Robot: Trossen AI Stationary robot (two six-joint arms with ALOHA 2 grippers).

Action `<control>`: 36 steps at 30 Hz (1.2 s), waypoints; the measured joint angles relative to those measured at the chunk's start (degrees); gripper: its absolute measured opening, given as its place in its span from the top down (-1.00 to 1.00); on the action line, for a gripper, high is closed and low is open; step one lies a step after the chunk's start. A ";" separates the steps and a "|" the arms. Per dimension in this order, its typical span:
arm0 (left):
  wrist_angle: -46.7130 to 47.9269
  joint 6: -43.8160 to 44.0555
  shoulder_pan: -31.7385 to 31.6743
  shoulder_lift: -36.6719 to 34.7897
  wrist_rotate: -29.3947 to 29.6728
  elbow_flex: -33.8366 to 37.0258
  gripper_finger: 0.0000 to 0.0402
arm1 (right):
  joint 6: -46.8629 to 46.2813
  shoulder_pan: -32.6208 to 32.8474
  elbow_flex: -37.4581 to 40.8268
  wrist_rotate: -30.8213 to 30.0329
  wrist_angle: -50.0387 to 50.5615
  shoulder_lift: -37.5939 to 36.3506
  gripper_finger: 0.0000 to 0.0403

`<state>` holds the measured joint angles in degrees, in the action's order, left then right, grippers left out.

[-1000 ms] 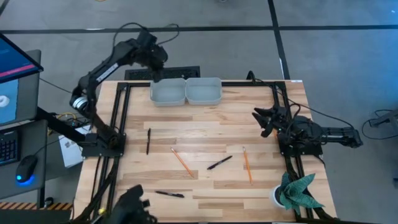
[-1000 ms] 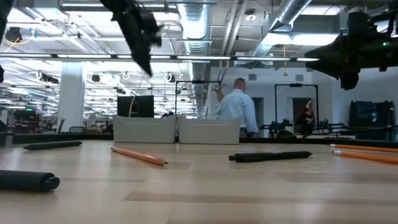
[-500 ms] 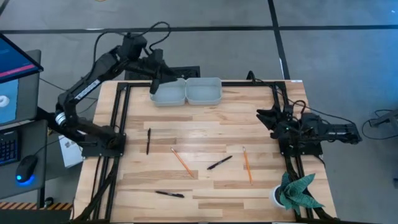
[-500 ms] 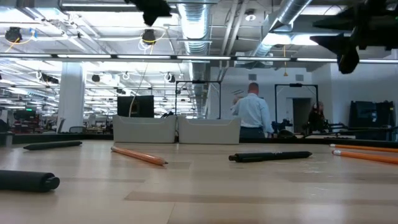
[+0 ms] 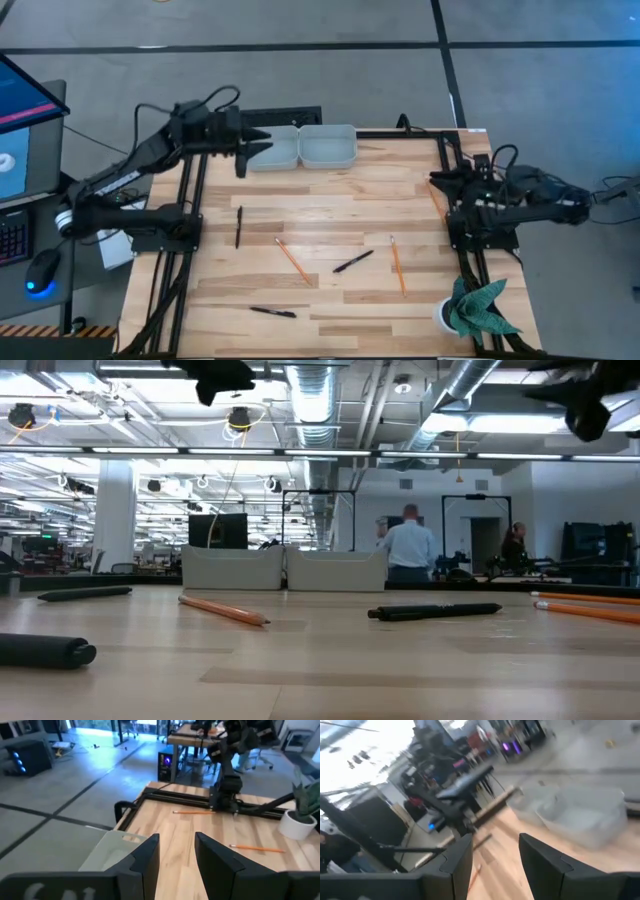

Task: Sort pens & pencils
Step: Put the top yellow pencil into the right gray bin

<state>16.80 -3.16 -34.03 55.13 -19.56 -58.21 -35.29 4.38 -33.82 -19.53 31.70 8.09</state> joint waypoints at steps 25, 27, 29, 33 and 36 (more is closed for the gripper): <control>-20.25 5.18 0.25 -14.34 5.43 27.36 0.43 | -42.21 -0.39 -16.44 1.66 42.23 24.07 0.06; -20.60 5.16 0.25 -14.32 5.43 27.38 0.43 | -44.06 -0.39 -16.44 1.14 45.55 25.48 0.06; -21.22 4.72 0.25 -14.34 5.43 27.38 0.43 | -45.46 -0.41 -16.44 -0.51 48.06 27.15 0.06; -22.07 4.33 0.23 -14.32 5.43 27.38 0.43 | -46.75 -1.80 -16.44 -2.80 49.46 30.05 0.07; -23.31 3.18 0.23 -14.29 5.90 27.38 0.43 | -46.75 -4.70 -16.44 -3.06 49.30 32.04 0.07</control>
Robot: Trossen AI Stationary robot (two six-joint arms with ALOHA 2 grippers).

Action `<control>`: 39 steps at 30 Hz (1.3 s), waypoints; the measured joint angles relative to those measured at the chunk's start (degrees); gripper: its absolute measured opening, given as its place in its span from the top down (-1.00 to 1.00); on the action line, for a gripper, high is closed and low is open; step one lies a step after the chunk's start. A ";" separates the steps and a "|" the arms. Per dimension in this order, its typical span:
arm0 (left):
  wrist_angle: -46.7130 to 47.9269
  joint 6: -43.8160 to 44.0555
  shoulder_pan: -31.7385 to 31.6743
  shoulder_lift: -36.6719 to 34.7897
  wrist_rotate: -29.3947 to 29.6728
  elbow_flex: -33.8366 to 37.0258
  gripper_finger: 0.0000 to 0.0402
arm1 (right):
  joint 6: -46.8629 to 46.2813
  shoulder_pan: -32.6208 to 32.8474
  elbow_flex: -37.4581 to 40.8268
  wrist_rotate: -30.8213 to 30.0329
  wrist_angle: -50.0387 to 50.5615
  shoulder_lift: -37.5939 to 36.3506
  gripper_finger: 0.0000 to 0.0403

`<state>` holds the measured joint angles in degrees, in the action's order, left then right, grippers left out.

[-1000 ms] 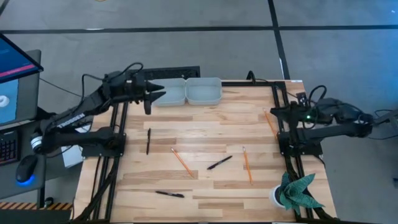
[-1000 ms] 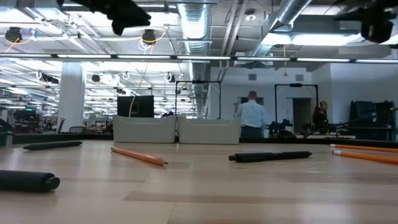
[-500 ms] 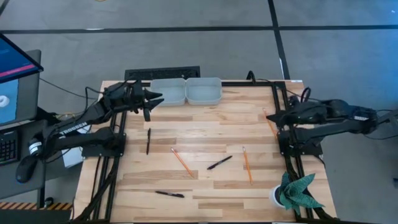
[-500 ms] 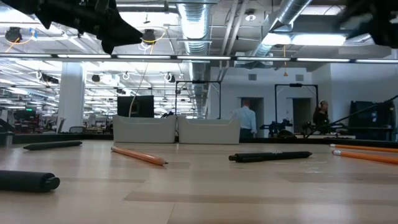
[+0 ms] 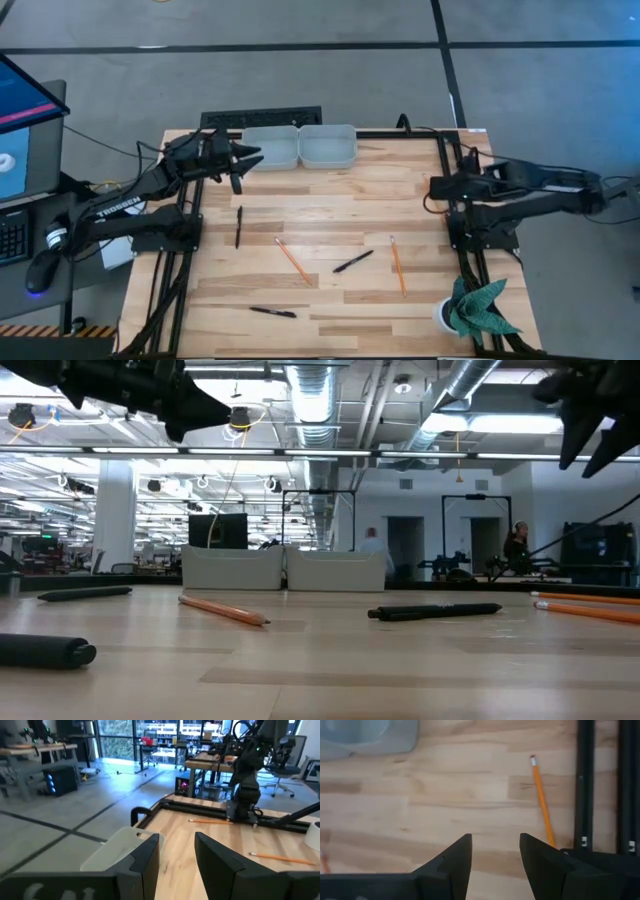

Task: Sort pens & pencils
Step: Put the top yellow pencil into the right gray bin

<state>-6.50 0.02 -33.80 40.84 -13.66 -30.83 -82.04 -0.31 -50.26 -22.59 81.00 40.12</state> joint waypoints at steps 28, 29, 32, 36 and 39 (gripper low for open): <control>-1.88 -7.94 -0.04 0.02 5.53 0.00 0.43 | 46.43 -39.74 0.07 15.30 -21.81 23.88 0.06; -1.90 -7.95 -0.07 0.02 5.57 0.00 0.43 | 47.23 -40.55 0.36 16.02 -22.37 24.87 0.06; -1.86 -7.94 -0.04 0.02 6.60 0.00 0.43 | 49.34 -43.07 2.56 19.17 -24.07 27.14 0.07; -1.83 -7.96 -0.05 0.02 7.64 0.00 0.43 | 50.60 -45.37 6.43 21.35 -26.35 28.74 0.07; -1.83 -7.94 -0.04 0.02 7.71 0.00 0.43 | 51.12 -46.25 9.01 21.78 -27.85 28.85 0.06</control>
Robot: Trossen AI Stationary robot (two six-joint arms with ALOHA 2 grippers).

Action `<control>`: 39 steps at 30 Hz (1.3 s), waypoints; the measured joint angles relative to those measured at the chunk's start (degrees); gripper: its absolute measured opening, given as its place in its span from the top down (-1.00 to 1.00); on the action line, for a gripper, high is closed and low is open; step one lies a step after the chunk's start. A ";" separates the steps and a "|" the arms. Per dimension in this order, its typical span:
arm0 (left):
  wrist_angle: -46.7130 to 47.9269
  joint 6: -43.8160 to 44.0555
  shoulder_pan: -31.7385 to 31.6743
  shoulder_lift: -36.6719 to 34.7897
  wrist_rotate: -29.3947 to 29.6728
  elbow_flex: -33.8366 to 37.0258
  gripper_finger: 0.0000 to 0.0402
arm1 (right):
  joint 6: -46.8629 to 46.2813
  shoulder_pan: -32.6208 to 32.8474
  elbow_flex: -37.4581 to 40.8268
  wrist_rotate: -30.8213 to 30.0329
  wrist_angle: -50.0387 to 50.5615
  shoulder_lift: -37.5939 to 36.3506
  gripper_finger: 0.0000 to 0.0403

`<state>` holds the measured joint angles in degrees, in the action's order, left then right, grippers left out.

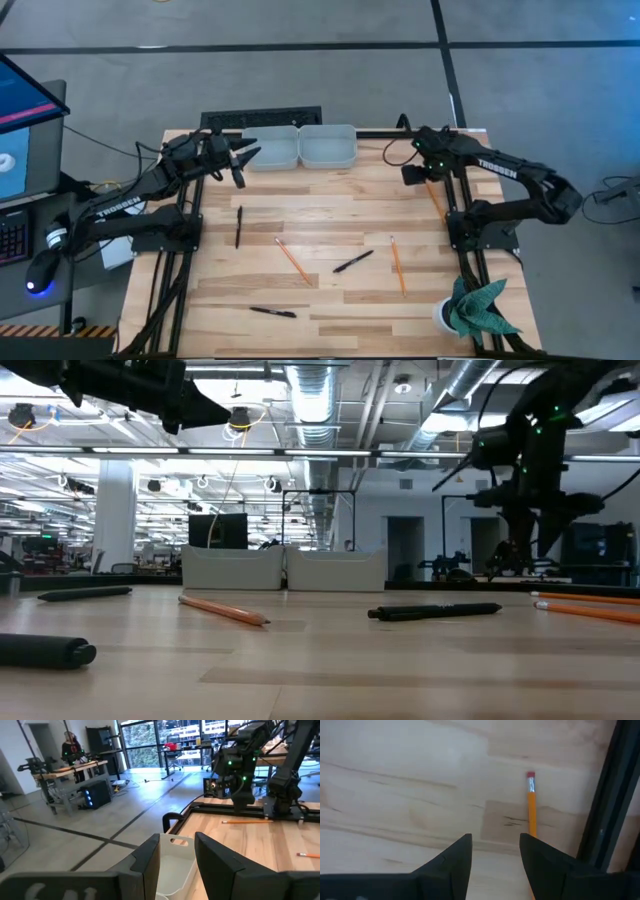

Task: Sort pens & pencils
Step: Put the top yellow pencil into the right gray bin

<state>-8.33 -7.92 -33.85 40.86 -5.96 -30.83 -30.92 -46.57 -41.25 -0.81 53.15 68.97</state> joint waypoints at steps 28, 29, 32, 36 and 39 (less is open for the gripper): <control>-0.16 1.64 0.00 0.01 1.87 0.00 0.43 | 9.31 -9.83 6.38 2.64 -8.67 12.94 0.08; -0.14 1.64 0.00 0.00 1.88 0.00 0.43 | 9.35 -9.83 6.34 2.68 -8.64 13.50 0.08; -0.12 1.63 0.00 0.02 1.88 0.00 0.43 | 9.99 -9.83 6.08 2.72 -8.42 14.02 0.07; -0.11 1.09 0.00 0.02 2.16 0.00 0.43 | 11.29 -9.79 5.89 2.49 -8.45 12.38 0.08; -0.09 1.06 0.00 0.02 2.22 0.00 0.43 | 11.89 -9.68 6.04 2.24 -10.18 10.89 0.09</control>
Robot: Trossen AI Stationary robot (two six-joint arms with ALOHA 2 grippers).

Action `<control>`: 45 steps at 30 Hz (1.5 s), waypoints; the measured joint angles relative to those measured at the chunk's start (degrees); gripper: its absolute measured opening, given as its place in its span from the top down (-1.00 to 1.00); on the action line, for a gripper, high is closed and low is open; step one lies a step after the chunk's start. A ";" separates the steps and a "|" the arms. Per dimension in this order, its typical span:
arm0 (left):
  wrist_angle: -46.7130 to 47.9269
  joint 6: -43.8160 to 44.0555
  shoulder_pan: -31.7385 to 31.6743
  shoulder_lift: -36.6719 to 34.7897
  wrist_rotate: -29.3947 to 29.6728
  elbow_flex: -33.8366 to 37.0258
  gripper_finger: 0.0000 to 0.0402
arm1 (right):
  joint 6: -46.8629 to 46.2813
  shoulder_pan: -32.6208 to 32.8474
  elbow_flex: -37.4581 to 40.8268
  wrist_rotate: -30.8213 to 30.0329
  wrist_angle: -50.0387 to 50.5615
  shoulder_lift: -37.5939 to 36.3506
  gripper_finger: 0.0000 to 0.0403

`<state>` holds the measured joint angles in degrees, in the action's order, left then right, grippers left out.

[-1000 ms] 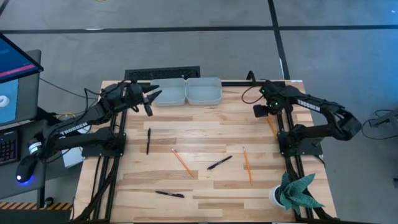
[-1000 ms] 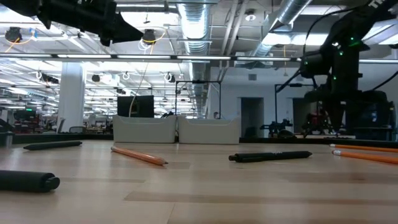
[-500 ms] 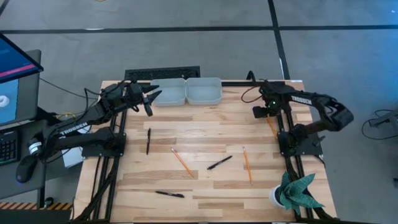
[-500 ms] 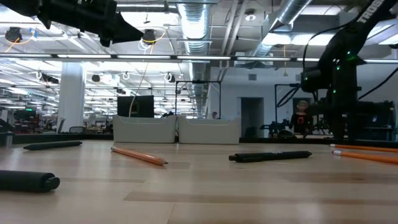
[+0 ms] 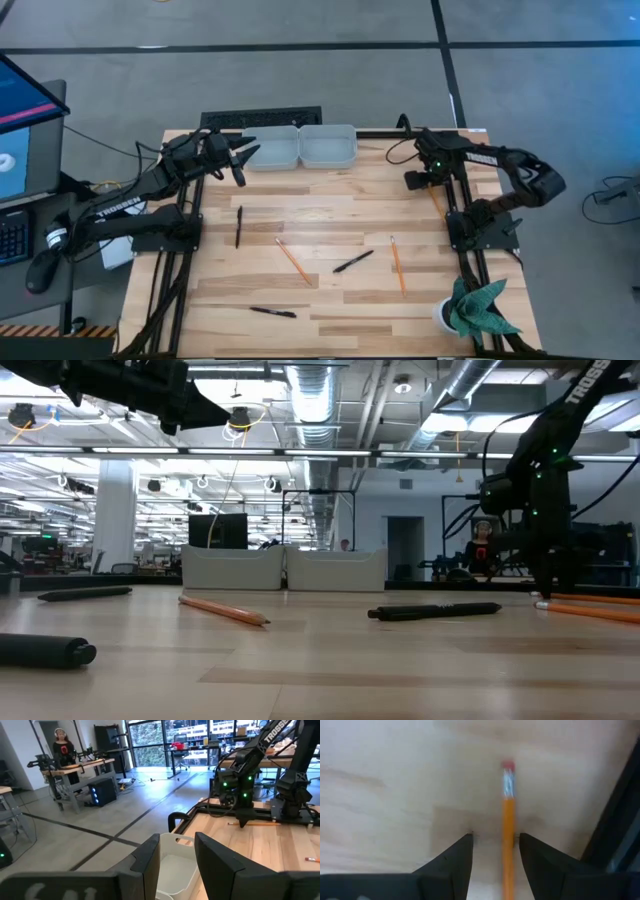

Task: Sort pens & pencils
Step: Put the top yellow pencil into the right gray bin

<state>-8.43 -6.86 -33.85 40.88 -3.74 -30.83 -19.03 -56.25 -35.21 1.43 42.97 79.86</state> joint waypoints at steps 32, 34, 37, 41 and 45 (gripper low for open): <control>0.17 1.55 0.00 0.02 0.08 0.00 0.43 | 0.20 0.02 -0.19 -0.35 -1.21 2.31 0.16; 0.17 1.56 0.00 0.02 0.08 0.00 0.43 | 0.20 0.02 -0.19 -0.35 -1.26 2.31 0.18; 0.20 1.56 0.01 0.02 0.08 0.00 0.43 | 0.20 0.02 -0.19 -0.28 -1.28 2.33 0.23; 0.20 1.54 0.01 0.02 0.08 0.00 0.43 | 0.18 0.02 -0.19 -0.20 -1.32 2.35 0.31; 0.20 1.54 0.02 0.02 0.08 0.00 0.43 | 0.15 0.02 -0.19 -0.20 -1.45 2.36 0.40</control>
<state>-8.23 -5.32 -33.82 40.91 -3.66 -30.83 -18.87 -56.23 -35.40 1.23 41.52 82.21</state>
